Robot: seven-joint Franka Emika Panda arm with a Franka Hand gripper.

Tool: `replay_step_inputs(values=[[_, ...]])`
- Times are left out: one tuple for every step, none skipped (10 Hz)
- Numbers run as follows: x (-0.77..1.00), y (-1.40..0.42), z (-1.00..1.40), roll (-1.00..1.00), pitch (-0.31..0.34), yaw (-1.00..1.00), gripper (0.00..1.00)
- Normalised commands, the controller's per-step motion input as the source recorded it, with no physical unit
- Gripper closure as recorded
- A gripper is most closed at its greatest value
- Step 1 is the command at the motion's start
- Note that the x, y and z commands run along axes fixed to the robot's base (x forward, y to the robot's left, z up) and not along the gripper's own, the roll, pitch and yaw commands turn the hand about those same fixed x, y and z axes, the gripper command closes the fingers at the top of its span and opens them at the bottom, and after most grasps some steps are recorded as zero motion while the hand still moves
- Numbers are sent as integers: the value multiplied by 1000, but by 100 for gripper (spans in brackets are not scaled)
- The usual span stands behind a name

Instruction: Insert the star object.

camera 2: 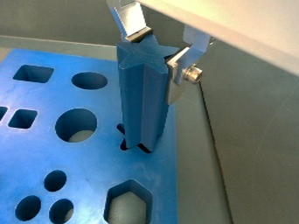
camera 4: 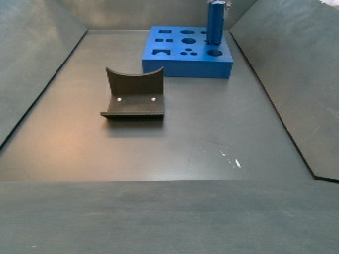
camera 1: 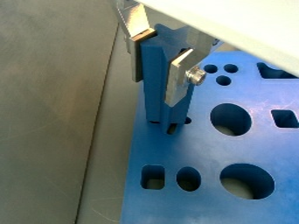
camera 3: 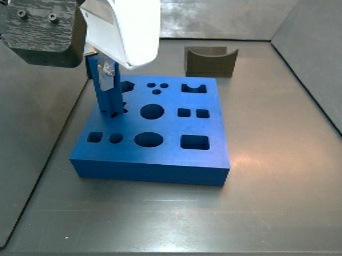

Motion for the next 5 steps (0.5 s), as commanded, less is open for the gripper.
replay_step_inputs(values=[[223,0,-586,0,0,23,100],[231,0,-643,-20,0,109,100],[151,0,-671,-53,0,143,100],[74,0,-709,-133,-27,120,100],[0,0,-717,-170,-123,46,100]])
